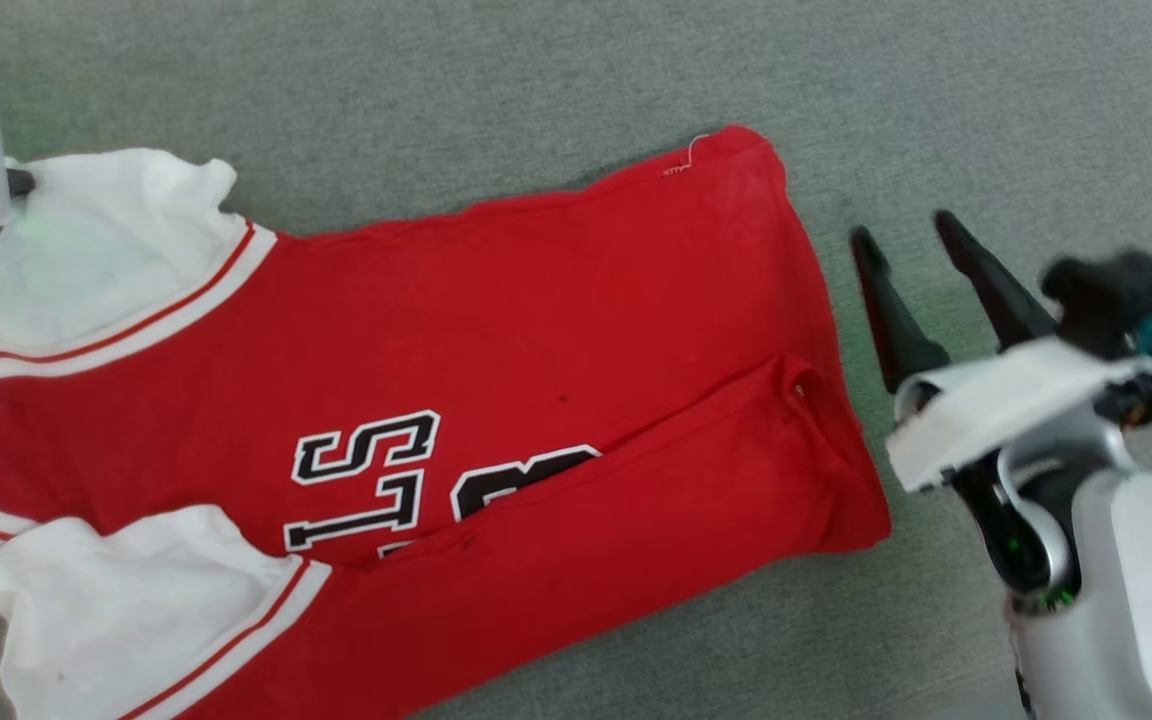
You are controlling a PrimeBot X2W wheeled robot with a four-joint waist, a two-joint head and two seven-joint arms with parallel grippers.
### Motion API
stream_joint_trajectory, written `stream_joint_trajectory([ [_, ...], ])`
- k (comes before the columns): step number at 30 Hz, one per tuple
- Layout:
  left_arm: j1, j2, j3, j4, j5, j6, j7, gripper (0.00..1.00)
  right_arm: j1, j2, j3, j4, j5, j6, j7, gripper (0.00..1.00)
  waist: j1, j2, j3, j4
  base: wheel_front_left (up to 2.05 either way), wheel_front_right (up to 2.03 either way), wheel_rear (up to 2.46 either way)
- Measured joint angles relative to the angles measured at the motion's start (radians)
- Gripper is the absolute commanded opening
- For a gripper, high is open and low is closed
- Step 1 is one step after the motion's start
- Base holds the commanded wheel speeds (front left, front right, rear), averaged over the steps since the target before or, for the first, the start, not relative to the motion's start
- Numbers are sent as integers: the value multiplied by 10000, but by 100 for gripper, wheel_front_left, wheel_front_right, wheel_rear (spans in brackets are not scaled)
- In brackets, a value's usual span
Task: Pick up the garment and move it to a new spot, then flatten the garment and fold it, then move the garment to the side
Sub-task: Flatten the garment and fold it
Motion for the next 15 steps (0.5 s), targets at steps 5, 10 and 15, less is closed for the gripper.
stream_joint_trajectory([
  [5, -19, -127, -13, -270, 96, 71, -184, 0, -1342, 0, 224, 600, 336, 0, 2033, 100, 0, 0, 41, 164, 0, 0, 0],
  [10, -137, -360, -61, -385, 171, 82, -278, 0, -2718, -226, 357, 1779, 554, 0, 3687, 100, 0, 0, 108, 390, 0, 0, 0],
  [15, -207, -550, -79, -428, 205, 61, -407, 0, -3713, -311, 502, 2968, 905, 0, 4564, 100, 0, 0, 178, 584, 0, 0, 0],
])
